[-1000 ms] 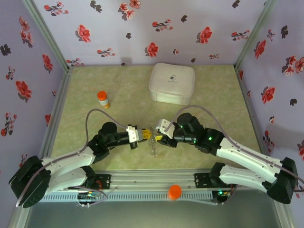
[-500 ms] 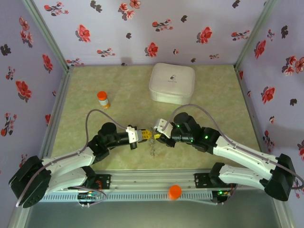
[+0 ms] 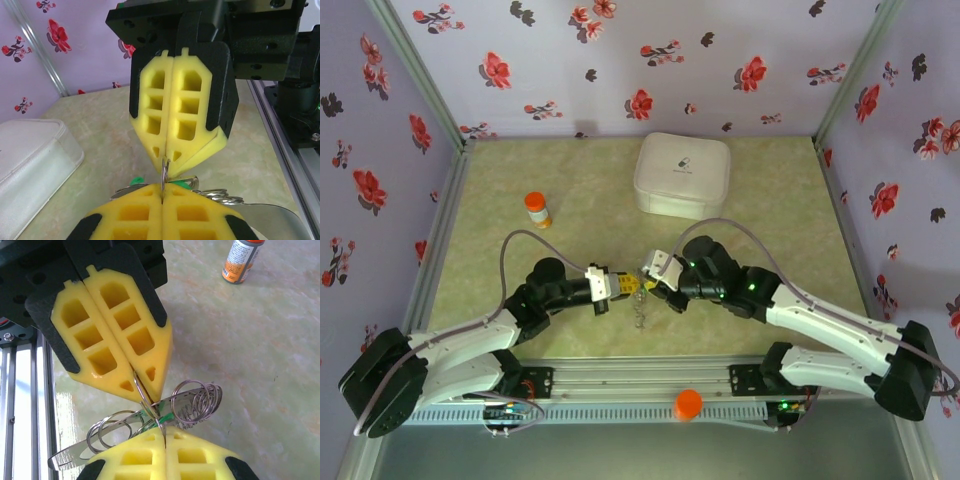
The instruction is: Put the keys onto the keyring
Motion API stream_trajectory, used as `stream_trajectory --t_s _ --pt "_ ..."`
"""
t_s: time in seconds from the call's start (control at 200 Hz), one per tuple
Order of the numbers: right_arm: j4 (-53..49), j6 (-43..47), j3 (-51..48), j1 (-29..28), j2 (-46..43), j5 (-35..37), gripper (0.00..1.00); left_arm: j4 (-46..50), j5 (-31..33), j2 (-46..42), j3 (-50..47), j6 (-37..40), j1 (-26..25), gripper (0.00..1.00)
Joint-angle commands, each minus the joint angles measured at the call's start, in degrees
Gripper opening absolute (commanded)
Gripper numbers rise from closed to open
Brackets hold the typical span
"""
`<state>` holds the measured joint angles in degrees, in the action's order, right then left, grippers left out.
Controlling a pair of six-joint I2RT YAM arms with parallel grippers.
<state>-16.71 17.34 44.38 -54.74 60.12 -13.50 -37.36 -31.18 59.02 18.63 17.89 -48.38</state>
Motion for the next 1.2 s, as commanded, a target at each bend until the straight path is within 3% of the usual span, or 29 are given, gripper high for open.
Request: stream_trajectory --t_s 0.0,0.16,0.27,0.38,0.505,1.195 --pt "-2.28 -0.2 2.01 0.33 2.06 1.16 0.0 -4.1 -4.41 -1.35 1.23 -0.82 -0.22 0.0" --pt "-0.88 -0.82 1.85 0.29 1.07 1.1 0.0 -3.36 -4.08 -1.2 1.49 0.56 -0.14 0.0" --pt "0.12 -0.58 0.43 0.28 -1.39 1.92 0.16 -3.33 -4.07 -0.78 1.32 0.51 -0.15 0.0" --pt "1.33 0.9 -1.52 0.34 -4.21 1.47 0.23 -3.17 -4.18 -0.49 1.05 0.48 -0.15 0.0" --pt "3.94 2.76 -3.14 -0.48 -5.39 -2.97 0.24 -2.93 -4.15 -0.1 1.1 0.45 -0.15 0.0" --pt "6.41 4.57 -2.7 -1.46 -2.66 -4.9 0.22 -2.02 -5.6 0.65 1.93 0.28 -0.15 0.0"
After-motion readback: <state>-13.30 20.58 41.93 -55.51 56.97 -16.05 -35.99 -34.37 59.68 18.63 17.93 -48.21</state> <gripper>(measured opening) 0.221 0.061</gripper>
